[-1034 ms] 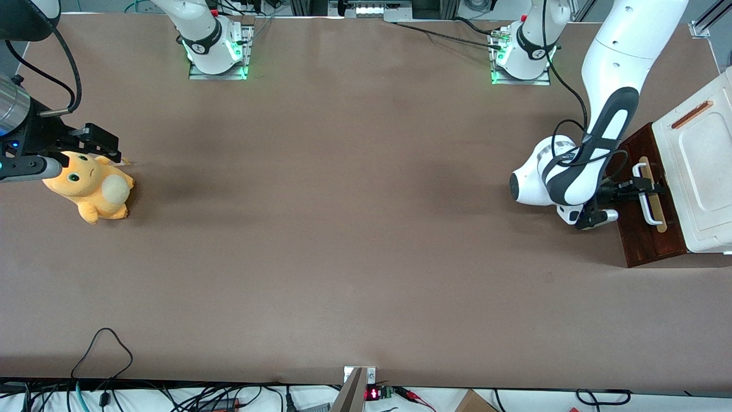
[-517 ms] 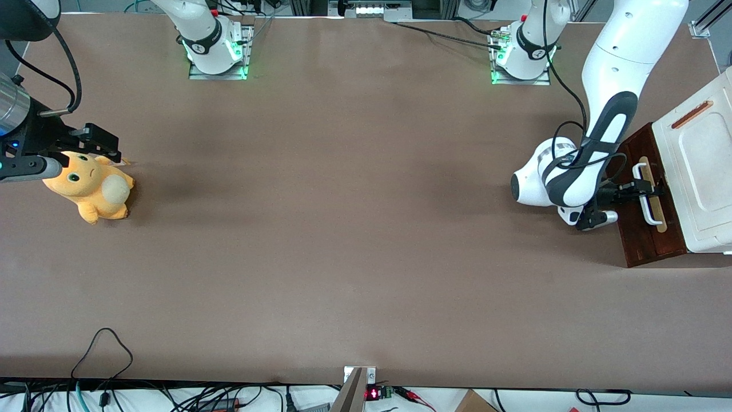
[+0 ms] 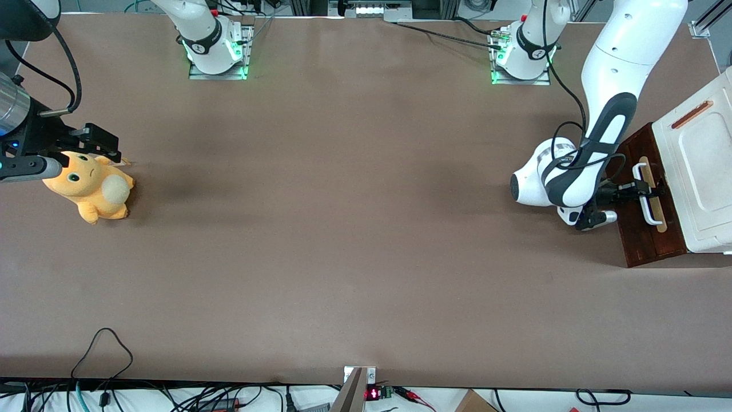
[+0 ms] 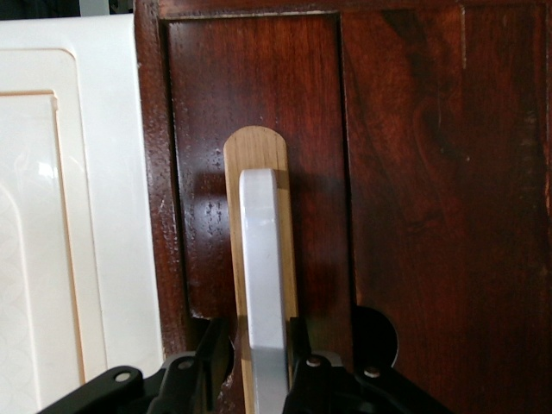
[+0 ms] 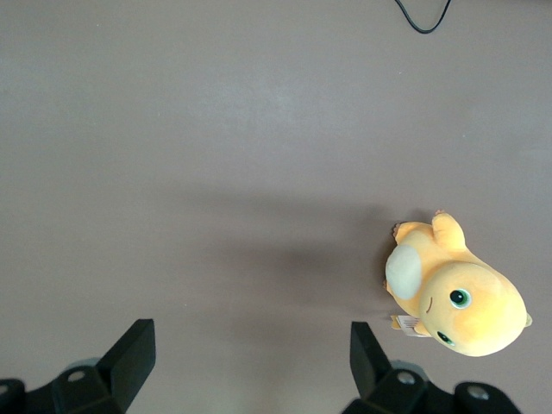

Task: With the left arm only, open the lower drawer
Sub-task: 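Close the left gripper around the white drawer handle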

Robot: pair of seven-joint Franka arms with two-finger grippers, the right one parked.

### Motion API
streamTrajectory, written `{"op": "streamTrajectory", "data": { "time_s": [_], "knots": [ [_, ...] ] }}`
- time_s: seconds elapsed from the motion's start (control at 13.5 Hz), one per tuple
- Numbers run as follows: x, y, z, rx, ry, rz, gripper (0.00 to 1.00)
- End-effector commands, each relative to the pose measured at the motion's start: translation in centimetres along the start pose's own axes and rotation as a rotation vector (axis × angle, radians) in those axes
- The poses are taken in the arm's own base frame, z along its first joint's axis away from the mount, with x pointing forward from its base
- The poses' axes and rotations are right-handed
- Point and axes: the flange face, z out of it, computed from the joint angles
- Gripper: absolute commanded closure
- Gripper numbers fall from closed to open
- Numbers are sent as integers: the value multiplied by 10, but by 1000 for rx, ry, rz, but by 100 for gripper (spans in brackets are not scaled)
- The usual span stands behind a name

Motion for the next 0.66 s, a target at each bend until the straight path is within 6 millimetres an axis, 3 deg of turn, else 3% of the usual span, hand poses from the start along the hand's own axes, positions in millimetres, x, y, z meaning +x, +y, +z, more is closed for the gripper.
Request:
{"op": "streamTrajectory", "data": {
  "time_s": [0.0, 0.59],
  "knots": [
    [3, 2, 2, 21, 13, -10, 64],
    [2, 5, 6, 21, 6, -4, 68]
  ]
}}
